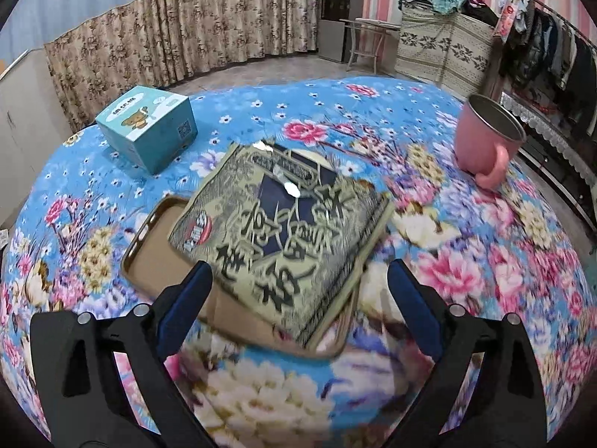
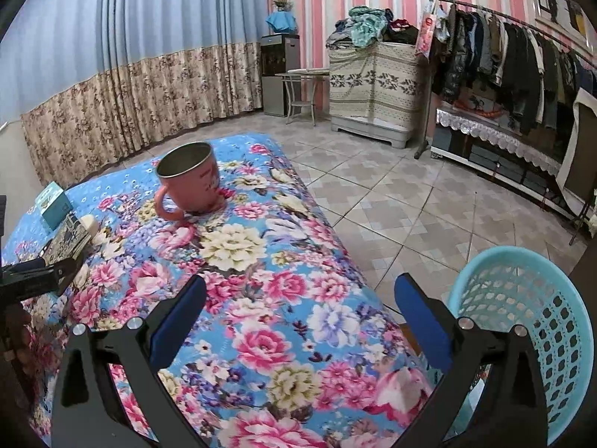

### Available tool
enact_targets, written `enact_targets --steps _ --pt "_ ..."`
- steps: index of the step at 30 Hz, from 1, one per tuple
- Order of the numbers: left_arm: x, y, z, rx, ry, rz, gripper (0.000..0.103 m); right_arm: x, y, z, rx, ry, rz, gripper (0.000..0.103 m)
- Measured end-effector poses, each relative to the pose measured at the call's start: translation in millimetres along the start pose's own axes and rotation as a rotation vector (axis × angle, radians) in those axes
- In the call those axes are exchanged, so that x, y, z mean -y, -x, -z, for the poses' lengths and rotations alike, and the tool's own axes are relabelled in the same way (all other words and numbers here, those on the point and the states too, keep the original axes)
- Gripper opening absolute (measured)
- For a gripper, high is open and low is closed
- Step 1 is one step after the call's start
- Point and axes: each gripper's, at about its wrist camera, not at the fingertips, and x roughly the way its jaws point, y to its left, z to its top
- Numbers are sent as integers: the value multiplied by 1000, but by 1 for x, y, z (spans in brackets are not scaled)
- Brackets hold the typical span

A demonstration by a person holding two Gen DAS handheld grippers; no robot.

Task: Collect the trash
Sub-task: 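Grasp the green-and-black printed packet on the tray with the left tool, then grasp the white round disc with the right tool while the left tool lifts the packet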

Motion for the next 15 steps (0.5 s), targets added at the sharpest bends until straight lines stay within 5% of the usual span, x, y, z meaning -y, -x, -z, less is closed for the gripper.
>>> enact_targets --steps 6,15 --pt "11 -13 -13 -22 -46 -38 74 9 9 0 9 -17 8 98" --pt "-14 13 -16 -2 -1 44 31 2 17 -3 18 0 0 98"
